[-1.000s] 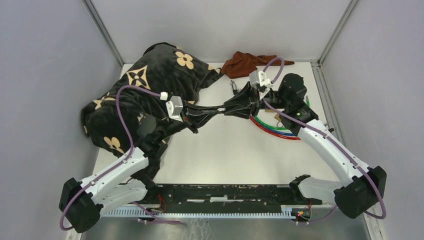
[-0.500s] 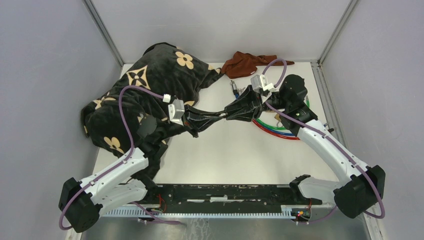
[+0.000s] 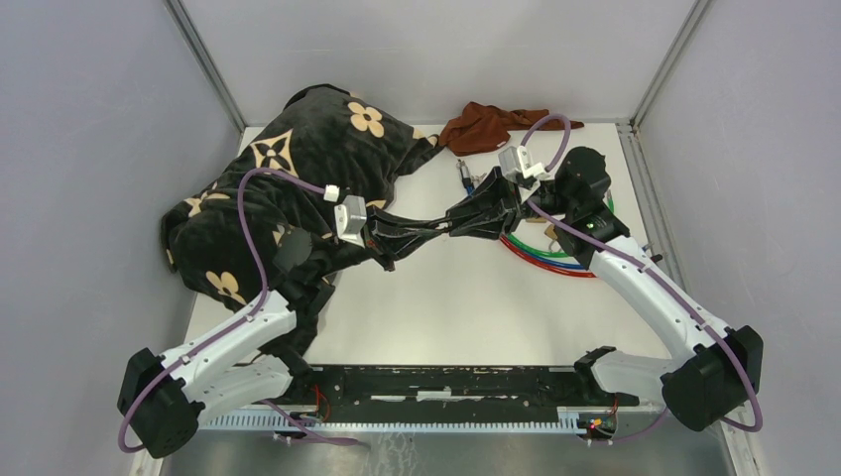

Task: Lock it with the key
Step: Lock the lock.

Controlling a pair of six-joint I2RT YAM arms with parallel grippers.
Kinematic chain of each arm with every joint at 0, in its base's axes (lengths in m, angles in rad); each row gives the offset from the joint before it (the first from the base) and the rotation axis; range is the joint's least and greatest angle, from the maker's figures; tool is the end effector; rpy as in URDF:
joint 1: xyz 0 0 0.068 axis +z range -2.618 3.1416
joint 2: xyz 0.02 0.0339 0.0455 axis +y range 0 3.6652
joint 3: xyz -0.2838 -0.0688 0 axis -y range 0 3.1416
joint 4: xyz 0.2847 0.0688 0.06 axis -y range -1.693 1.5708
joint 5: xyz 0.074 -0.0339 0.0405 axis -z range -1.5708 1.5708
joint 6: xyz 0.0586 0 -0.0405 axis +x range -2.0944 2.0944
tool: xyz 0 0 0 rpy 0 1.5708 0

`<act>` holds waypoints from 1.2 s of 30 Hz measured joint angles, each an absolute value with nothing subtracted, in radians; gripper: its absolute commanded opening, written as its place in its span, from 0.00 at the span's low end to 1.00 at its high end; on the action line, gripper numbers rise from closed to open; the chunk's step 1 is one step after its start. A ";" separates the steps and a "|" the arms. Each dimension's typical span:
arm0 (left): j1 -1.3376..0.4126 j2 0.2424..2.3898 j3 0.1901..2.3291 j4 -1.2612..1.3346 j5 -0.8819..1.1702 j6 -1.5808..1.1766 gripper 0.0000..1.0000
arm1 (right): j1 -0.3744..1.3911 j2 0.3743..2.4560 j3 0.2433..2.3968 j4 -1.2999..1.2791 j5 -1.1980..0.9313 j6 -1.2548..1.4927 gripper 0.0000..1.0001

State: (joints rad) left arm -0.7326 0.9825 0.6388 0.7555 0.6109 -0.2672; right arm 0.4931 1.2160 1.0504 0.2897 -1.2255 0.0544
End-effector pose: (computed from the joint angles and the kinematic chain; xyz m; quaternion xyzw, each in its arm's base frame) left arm 0.1727 -0.2006 0.3590 0.3653 0.4502 -0.5270 0.6214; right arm 0.2428 0.1930 0.4035 -0.5386 0.4347 0.5323 0.4875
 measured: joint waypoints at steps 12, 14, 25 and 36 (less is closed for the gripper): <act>-0.743 1.006 0.657 0.760 0.571 -0.267 0.02 | 0.493 1.218 1.069 0.266 -1.200 0.041 0.00; -0.743 1.010 0.665 0.759 0.556 -0.267 0.02 | 0.493 1.218 1.076 0.264 -1.185 0.039 0.00; -0.744 1.060 0.712 0.733 0.432 -0.233 0.02 | 0.493 1.205 1.079 0.245 -1.039 0.023 0.00; -0.775 1.090 0.733 0.715 0.363 -0.168 0.02 | 0.477 1.182 1.077 0.176 -0.994 -0.037 0.00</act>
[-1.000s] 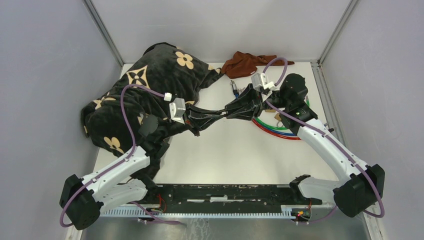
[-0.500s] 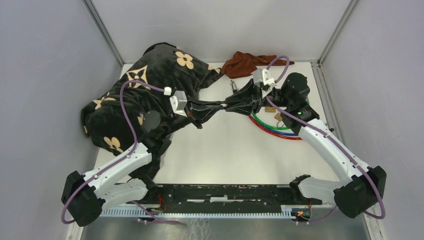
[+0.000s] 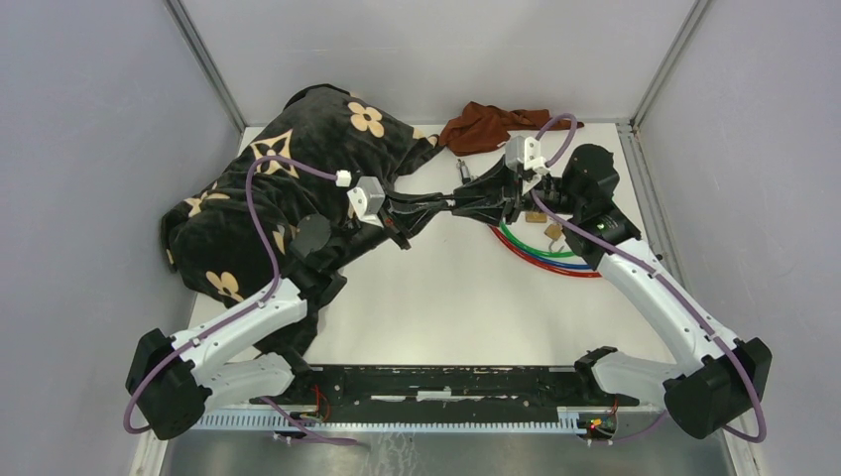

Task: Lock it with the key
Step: Lock the lock.

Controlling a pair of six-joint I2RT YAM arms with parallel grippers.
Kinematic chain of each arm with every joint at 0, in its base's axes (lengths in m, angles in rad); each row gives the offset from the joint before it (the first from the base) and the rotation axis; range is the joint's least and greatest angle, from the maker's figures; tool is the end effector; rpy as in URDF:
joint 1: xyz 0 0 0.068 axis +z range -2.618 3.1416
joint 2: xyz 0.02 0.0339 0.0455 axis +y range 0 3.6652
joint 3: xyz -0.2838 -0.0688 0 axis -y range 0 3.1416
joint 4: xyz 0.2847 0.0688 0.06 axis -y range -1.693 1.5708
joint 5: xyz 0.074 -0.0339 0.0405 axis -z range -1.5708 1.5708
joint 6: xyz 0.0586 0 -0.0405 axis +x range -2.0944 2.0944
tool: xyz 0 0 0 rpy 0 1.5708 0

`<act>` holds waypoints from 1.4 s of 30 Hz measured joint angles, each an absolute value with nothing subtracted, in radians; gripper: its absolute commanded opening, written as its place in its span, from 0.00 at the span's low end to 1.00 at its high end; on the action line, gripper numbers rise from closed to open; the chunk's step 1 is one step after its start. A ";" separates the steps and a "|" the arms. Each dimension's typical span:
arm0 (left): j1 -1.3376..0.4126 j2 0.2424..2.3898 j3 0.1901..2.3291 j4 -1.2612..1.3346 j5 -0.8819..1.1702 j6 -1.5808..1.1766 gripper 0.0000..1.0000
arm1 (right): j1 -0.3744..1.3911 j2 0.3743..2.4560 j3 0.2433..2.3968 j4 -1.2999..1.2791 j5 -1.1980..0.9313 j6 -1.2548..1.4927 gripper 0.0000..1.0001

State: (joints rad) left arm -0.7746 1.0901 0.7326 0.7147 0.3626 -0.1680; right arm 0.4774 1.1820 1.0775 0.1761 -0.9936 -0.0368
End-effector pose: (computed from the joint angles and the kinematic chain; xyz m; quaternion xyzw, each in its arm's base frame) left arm 0.1978 -0.2227 0.3667 0.3089 0.4911 -0.4585 0.6732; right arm 0.2506 0.1849 0.4137 -0.4897 0.4906 0.4575 0.5570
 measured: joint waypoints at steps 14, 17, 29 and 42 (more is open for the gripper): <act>-0.817 1.021 0.701 0.703 0.488 -0.118 0.02 | 0.462 1.190 1.108 0.138 -1.230 -0.105 0.00; -0.826 1.015 0.700 0.700 0.516 -0.118 0.02 | 0.462 1.193 1.115 0.132 -1.270 -0.110 0.00; -0.843 1.005 0.708 0.639 0.507 -0.119 0.02 | 0.463 1.201 1.118 0.117 -1.295 -0.110 0.00; -0.849 1.005 0.717 0.634 0.500 -0.119 0.02 | 0.473 1.215 1.147 0.083 -1.298 -0.129 0.00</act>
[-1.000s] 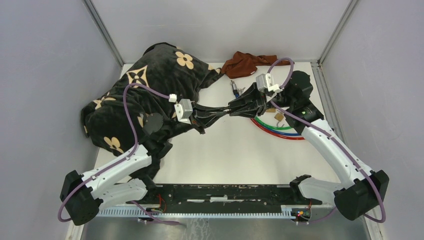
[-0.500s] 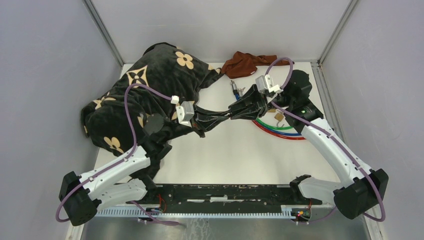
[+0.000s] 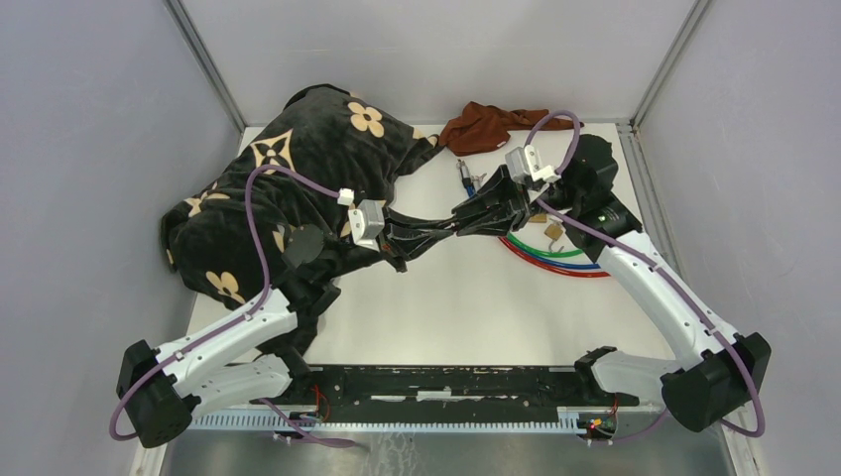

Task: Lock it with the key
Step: Lock the lock.

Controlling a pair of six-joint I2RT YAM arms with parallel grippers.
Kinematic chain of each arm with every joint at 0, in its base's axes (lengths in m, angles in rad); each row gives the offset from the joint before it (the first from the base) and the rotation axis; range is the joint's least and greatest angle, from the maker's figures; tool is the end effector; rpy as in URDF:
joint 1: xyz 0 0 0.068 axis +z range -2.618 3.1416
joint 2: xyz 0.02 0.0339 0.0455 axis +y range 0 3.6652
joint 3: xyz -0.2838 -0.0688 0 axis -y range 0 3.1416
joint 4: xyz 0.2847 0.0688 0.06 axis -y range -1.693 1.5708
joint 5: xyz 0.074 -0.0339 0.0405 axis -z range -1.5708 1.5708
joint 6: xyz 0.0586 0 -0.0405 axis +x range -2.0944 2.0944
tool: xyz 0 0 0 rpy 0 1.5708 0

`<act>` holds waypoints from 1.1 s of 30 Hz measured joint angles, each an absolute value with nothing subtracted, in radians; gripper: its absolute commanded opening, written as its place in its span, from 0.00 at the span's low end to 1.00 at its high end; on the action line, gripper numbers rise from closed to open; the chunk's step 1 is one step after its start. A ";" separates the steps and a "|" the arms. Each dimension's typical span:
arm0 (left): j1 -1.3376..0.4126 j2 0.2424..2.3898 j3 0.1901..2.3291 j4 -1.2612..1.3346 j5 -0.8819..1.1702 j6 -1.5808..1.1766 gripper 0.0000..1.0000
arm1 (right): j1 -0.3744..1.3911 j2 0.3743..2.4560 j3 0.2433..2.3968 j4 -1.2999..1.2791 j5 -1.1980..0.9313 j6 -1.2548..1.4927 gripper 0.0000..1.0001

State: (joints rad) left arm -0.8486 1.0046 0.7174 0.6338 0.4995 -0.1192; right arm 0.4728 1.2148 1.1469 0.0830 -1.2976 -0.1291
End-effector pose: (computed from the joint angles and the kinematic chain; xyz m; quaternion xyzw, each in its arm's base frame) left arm 0.1612 -0.2255 0.3725 0.3876 0.4480 -0.4947 0.6359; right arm 0.2405 0.1864 0.4214 -0.5769 0.4064 0.5148 0.4868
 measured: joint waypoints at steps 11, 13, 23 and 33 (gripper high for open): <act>-0.857 1.008 0.734 0.641 0.503 -0.119 0.02 | 0.495 1.214 1.180 0.049 -1.279 -0.149 0.00; -0.857 1.006 0.734 0.641 0.504 -0.118 0.02 | 0.495 1.204 1.179 0.041 -1.270 -0.152 0.00; -0.873 0.938 0.675 0.645 0.507 -0.107 0.02 | 0.554 1.131 1.126 -0.014 -1.168 -0.188 0.00; -0.841 0.866 0.557 0.592 0.529 -0.110 0.02 | 0.620 1.097 1.014 -0.093 -1.042 -0.234 0.00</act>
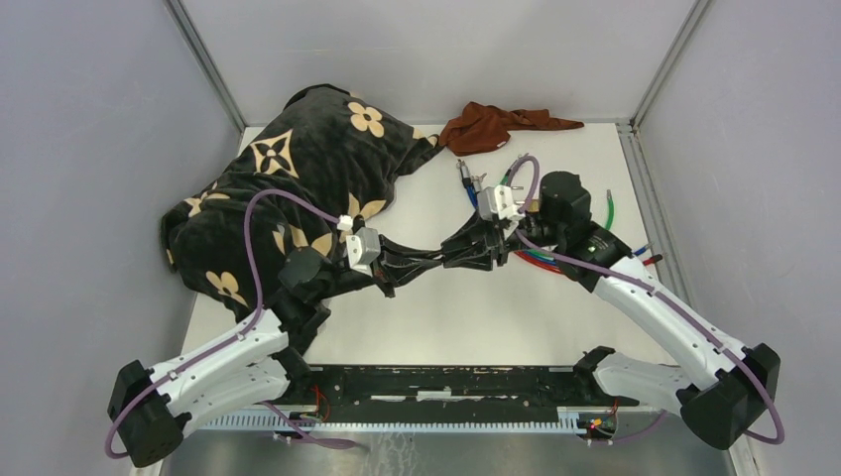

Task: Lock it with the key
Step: Lock the lock.

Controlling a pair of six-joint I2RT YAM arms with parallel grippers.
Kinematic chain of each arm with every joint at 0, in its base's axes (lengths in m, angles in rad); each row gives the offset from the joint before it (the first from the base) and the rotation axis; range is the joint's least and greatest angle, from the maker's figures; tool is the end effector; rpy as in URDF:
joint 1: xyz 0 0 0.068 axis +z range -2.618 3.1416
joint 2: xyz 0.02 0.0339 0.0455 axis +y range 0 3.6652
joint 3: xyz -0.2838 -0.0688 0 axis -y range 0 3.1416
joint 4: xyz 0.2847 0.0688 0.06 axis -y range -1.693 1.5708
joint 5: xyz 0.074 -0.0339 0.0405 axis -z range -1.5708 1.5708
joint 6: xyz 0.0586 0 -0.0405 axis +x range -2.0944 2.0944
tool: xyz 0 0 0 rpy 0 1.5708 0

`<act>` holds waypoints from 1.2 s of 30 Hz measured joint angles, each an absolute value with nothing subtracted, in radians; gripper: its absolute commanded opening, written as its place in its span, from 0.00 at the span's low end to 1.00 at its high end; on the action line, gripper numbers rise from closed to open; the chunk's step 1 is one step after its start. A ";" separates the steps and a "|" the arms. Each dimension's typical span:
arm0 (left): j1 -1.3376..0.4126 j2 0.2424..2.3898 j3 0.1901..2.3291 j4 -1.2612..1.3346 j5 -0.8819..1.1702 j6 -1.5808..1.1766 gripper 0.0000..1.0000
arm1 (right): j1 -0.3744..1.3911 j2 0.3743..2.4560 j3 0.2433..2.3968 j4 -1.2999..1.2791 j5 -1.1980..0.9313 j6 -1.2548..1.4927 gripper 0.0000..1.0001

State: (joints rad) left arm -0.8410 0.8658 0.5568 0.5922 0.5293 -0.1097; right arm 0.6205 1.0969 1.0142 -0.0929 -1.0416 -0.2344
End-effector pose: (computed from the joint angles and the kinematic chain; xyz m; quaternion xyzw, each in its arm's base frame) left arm 0.1414 -0.2025 0.3350 0.4025 0.4662 -0.4929 0.6145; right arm 0.1993 0.2046 0.3842 -0.5665 0.4725 0.4812 0.4737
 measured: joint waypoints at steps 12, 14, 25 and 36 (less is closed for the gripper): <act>-0.756 0.841 0.387 0.485 0.614 -0.211 0.02 | 0.689 1.188 0.842 0.028 -0.926 -0.218 0.98; -0.754 0.839 0.370 0.468 0.636 -0.212 0.02 | 0.691 1.186 0.841 0.032 -0.916 -0.241 0.98; -0.712 0.753 0.320 0.378 0.693 -0.173 0.02 | 0.611 1.056 0.817 -0.303 -0.881 -0.424 0.77; -0.702 0.743 0.304 0.351 0.709 -0.173 0.02 | 0.614 1.102 0.777 -0.350 -0.881 -0.412 0.46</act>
